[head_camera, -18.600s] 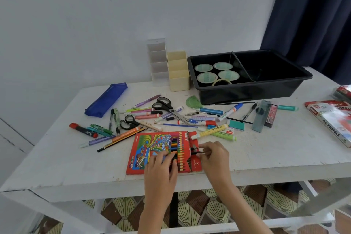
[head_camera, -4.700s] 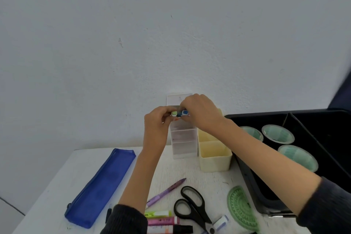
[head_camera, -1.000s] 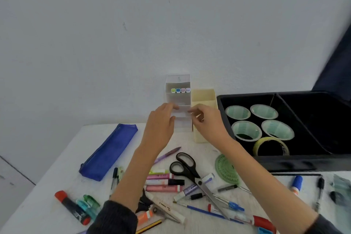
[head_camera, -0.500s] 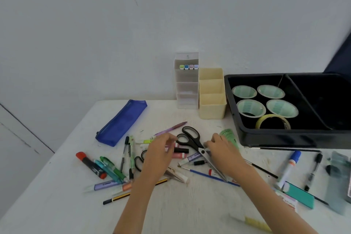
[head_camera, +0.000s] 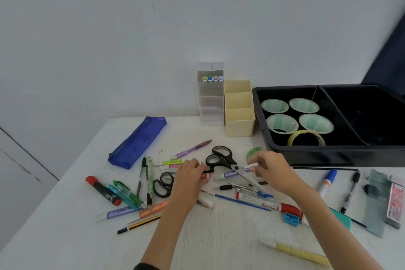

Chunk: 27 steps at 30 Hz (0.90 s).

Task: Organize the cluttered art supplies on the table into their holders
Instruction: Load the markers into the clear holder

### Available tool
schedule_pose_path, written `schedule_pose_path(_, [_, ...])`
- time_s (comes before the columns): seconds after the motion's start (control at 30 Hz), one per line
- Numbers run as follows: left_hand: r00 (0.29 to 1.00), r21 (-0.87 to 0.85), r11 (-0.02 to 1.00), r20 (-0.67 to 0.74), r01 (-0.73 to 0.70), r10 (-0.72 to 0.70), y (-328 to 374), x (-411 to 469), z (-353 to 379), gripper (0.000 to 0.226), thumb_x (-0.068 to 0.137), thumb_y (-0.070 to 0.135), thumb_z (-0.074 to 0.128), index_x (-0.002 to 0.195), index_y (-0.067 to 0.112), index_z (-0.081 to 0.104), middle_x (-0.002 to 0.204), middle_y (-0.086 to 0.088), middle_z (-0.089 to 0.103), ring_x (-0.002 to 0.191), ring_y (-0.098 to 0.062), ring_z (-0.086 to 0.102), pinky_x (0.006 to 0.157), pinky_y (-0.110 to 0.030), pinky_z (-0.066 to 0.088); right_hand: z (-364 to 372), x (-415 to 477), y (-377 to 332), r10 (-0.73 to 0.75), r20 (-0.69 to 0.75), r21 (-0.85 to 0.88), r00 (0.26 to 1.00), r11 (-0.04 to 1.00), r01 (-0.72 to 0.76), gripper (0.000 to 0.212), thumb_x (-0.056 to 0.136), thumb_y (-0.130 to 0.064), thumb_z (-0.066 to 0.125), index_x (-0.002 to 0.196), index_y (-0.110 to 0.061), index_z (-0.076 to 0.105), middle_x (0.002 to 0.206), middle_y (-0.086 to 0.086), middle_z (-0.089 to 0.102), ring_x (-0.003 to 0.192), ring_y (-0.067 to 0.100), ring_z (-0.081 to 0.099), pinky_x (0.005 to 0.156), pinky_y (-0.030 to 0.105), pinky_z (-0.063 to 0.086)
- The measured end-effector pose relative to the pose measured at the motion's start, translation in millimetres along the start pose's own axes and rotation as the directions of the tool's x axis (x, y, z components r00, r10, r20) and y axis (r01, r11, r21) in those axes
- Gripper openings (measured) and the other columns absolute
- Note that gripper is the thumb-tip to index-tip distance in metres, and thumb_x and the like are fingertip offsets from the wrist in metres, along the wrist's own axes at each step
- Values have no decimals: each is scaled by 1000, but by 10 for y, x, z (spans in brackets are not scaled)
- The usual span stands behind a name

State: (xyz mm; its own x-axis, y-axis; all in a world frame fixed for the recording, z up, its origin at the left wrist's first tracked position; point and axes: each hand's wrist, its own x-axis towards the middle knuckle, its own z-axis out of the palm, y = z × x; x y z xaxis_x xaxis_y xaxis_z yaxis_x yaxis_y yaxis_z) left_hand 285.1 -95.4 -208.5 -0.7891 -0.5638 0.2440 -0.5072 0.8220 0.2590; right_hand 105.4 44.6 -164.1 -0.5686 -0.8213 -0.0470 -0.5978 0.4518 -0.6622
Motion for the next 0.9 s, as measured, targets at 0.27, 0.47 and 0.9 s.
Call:
schedule_pose_path(0.27, [998, -200, 979, -58, 24, -37, 43, 111, 64, 21, 86, 22, 64, 106, 20, 65, 101, 4, 57, 96, -14, 51, 86, -28, 41, -44, -115, -63, 80, -141, 236, 987, 971, -45, 13, 80, -12, 72, 93, -14, 69, 78, 6, 68, 70, 15, 67, 71, 22, 56])
schedule_pose_path(0.47, [998, -269, 963, -66, -2, -17, 23, 215, 48, 15, 87, 18, 63, 100, 19, 69, 95, 7, 59, 89, -11, 53, 83, -30, 45, -73, -94, -219, 116, -304, 546, 946, 834, 73, 23, 78, -14, 74, 98, -22, 68, 82, 0, 70, 79, 13, 66, 74, 23, 54])
schedule_pose_path(0.9, [902, -738, 665, -204, 113, -380, 34, 1147, -660, 23, 98, 26, 44, 109, 16, 62, 94, 12, 62, 86, 1, 55, 70, -1, 38, -430, 585, -1151, -113, -547, 573, 829, 672, 469, 23, 83, -5, 68, 102, -18, 67, 84, -4, 71, 81, 7, 69, 80, 18, 52])
